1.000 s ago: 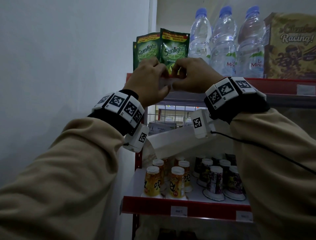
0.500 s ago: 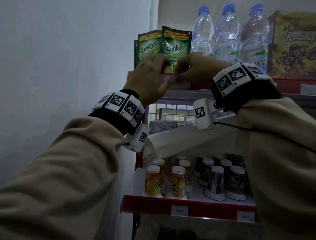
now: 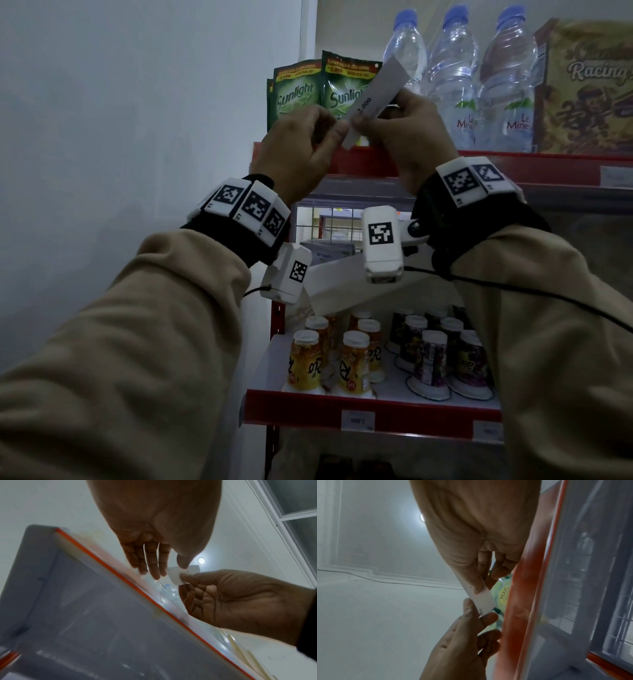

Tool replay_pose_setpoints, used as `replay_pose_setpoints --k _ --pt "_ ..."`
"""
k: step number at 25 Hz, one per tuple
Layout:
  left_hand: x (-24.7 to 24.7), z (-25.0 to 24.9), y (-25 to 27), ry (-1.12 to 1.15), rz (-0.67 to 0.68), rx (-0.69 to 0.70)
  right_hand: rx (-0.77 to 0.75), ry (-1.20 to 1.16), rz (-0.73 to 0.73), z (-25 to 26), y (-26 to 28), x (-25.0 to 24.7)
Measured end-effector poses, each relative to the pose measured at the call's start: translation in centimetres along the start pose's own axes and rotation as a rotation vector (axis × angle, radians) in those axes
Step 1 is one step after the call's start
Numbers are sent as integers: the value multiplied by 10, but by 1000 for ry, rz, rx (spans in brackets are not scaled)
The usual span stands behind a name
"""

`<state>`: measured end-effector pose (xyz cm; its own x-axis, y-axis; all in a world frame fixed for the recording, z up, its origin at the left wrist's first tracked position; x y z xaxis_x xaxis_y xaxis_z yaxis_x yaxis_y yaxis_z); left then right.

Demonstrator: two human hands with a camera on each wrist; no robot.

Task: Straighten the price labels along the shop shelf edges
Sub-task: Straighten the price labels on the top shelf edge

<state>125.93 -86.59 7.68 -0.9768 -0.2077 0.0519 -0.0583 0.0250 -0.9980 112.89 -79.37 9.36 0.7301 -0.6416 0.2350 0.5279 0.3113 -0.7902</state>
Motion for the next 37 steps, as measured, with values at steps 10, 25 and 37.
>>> replay_pose_setpoints --k 10,25,37 --pt "-11 12 -9 -53 -6 -16 -454 488 42 21 -12 -24" --pt "-28 16 -13 -155 41 75 -494 548 51 8 -16 3" --pt "-11 16 -15 -323 206 193 -580 979 293 17 -12 7"
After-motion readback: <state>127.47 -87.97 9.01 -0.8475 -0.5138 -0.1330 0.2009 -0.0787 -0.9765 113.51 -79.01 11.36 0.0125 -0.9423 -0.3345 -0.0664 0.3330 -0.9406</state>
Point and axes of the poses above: each hand's wrist, its own y-axis away from the middle knuckle, its own x-axis out of the palm, z = x × y, the point moved 5 cm from there along -y, towards the middle knuckle, and after that the axes turned 15 degrees about -z, right-handed, at the moved point
